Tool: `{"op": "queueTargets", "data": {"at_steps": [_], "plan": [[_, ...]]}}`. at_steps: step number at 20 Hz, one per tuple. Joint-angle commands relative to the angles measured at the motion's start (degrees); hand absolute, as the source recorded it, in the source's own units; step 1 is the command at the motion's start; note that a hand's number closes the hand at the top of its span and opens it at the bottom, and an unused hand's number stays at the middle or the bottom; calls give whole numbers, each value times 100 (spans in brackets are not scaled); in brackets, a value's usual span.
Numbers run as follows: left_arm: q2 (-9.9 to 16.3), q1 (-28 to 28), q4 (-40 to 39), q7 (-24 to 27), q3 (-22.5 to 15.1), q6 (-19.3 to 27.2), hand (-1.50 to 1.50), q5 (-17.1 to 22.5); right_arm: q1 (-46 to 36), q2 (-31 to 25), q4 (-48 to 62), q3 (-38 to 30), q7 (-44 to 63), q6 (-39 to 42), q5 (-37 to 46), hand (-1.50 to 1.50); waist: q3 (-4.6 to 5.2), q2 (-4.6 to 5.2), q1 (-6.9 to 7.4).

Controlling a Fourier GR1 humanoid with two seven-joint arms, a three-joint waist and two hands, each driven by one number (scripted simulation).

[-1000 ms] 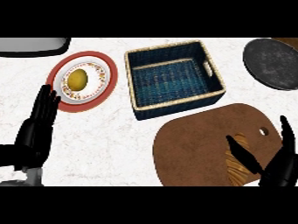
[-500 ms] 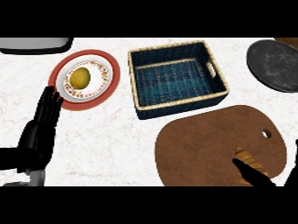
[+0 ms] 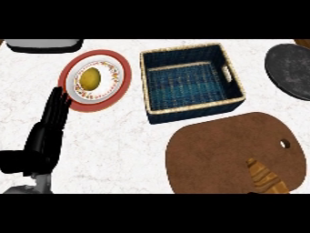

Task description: Pick the croissant from the cutting board and place it in the basket

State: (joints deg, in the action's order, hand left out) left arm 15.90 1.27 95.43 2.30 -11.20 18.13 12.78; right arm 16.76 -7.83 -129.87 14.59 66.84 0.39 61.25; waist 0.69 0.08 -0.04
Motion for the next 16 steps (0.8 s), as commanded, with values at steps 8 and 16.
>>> {"op": "queueTargets", "data": {"at_steps": [8,16], "plan": [[-170,80,20,-32,-156,59,0,-141,-397,767,-669,174,1819,2038,684,-150,-43,11,62],[-121,-10,143,-155,-13,-59,0,-32,-645,781,-480,270,1835,1929,640,-150,-58,1,58]]}}
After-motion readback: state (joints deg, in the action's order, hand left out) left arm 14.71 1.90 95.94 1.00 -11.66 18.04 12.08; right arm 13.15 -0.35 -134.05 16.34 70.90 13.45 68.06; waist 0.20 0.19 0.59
